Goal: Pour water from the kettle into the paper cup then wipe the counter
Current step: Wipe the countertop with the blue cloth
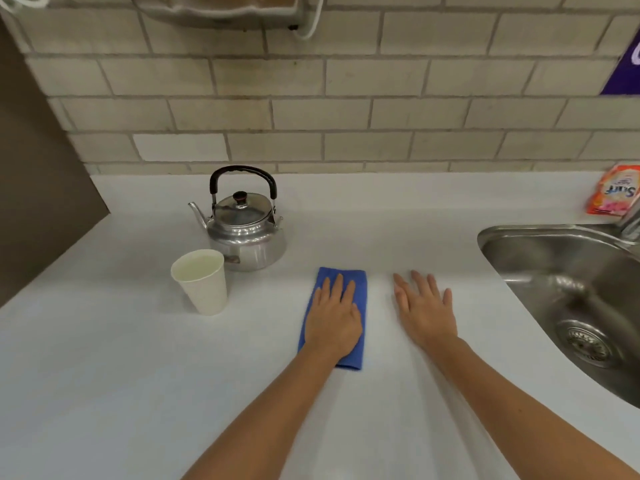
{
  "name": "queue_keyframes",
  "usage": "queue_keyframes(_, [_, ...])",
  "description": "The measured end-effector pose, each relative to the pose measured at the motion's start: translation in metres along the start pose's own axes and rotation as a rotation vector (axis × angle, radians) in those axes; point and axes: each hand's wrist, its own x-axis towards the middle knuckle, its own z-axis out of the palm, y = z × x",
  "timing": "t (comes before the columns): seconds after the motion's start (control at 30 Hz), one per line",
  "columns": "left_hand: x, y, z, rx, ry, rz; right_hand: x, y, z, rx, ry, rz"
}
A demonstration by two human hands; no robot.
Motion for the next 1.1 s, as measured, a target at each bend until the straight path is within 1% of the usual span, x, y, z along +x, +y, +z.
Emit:
queue_keyframes(0.1, [0.027,-0.037,-0.013,0.033,0.009,-0.078,-0.005,-0.002,0.0,0.001,-0.01,-0.013])
queue_keyframes(0.17, [0.056,-0.048,-0.02,0.046,-0.042,-0.136,-0.006,-0.001,0.001,-0.004,-0.014,-0.022])
queue_keyframes(0.27, [0.097,-0.036,-0.015,0.051,-0.091,-0.152,-0.002,0.001,0.004,0.016,-0.01,-0.026])
queue_keyframes(0.37, [0.106,-0.003,-0.005,0.055,-0.107,-0.113,0.0,0.002,0.003,0.022,0.005,-0.033])
queue_keyframes(0.47, [0.07,0.019,0.002,0.031,-0.051,-0.077,-0.001,0.004,0.001,0.012,0.034,-0.035])
queue_keyframes(0.53, [0.022,0.021,0.005,-0.012,0.015,-0.055,-0.001,0.003,0.001,0.0,0.042,-0.035])
queue_keyframes(0.6, [-0.031,0.011,0.004,-0.034,0.037,-0.05,0.0,0.001,0.001,-0.013,0.023,-0.033])
queue_keyframes(0.67, [-0.069,-0.02,-0.006,-0.017,0.065,-0.126,0.0,-0.002,-0.001,-0.05,-0.009,-0.019])
queue_keyframes(0.73, [-0.089,-0.057,-0.023,0.019,0.092,-0.263,-0.004,-0.01,-0.004,-0.095,-0.032,-0.022])
queue_keyframes(0.8, [-0.095,-0.079,-0.034,0.054,0.098,-0.364,-0.011,-0.026,-0.004,-0.075,-0.057,-0.082])
queue_keyframes(0.83, [-0.092,-0.079,-0.035,0.073,0.082,-0.378,-0.015,-0.038,-0.003,-0.039,-0.075,-0.125])
queue_keyframes(0.93, [-0.076,-0.049,-0.031,0.08,0.023,-0.342,-0.031,-0.076,0.007,0.05,-0.129,-0.237])
queue_keyframes(1.0, [-0.08,-0.032,-0.027,0.054,0.011,-0.296,-0.038,-0.096,0.013,0.101,-0.166,-0.262])
queue_keyframes(1.1, [-0.119,-0.047,-0.032,0.012,0.035,-0.232,-0.043,-0.116,0.022,0.089,-0.17,-0.297])
